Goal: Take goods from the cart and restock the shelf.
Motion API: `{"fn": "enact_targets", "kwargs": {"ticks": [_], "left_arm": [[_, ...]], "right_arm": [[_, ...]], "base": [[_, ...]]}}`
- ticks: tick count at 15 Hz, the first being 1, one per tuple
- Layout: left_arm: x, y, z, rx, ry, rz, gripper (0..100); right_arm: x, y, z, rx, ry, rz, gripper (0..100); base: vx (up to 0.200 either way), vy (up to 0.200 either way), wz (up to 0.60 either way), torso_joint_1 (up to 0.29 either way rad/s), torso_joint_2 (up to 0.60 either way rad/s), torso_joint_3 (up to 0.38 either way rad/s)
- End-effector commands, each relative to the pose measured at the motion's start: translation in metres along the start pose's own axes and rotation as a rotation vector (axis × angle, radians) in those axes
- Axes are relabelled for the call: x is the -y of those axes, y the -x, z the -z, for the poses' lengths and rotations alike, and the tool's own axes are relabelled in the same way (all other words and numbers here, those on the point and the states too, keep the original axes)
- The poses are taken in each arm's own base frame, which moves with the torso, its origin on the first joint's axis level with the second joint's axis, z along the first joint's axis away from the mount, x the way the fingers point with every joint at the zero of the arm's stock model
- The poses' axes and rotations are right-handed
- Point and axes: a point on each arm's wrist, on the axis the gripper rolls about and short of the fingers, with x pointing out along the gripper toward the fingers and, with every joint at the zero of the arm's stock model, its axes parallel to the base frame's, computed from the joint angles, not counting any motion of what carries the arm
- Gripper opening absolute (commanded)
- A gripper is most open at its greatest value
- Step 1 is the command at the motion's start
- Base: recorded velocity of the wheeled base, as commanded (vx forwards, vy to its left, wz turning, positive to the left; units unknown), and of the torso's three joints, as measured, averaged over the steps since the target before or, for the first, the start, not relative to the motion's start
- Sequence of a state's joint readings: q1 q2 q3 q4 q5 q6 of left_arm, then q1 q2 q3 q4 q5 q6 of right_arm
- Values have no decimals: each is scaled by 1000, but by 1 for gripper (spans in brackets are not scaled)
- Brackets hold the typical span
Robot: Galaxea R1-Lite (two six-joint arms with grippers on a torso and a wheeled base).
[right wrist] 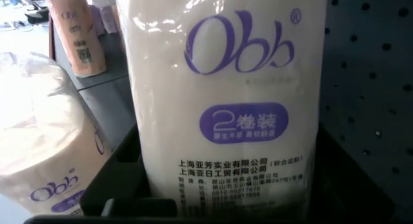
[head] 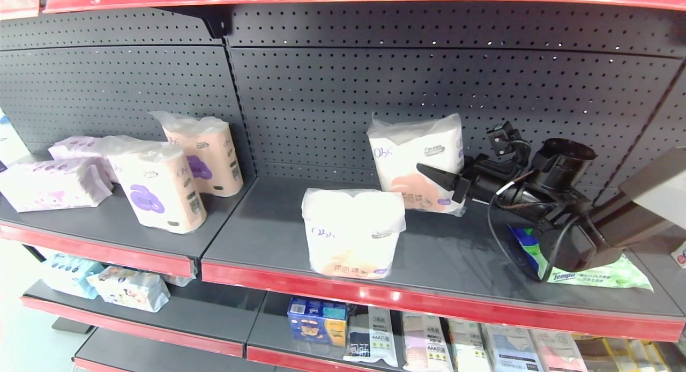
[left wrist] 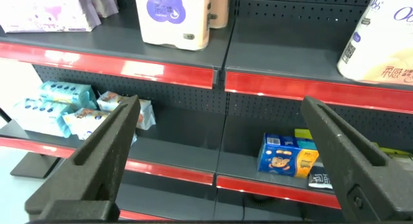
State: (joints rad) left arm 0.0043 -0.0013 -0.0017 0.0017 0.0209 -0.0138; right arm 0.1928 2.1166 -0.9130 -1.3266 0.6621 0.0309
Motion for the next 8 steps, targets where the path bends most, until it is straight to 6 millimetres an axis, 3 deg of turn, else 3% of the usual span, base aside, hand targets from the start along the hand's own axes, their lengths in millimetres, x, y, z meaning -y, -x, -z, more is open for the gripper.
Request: {"fn": "enact_targets", "kwargs": {"ticks": [1,8], "left_arm": [[0,0,0,-1,0,-1,100],[0,0,0,-1,0,-1,100]], "right_arm": [[-1,-12,8,11,5,-37,0],[-11,-35,27,27,11,-90,0]], "base": [[0,0,0,0,0,0],[0,0,0,0,0,0]]}}
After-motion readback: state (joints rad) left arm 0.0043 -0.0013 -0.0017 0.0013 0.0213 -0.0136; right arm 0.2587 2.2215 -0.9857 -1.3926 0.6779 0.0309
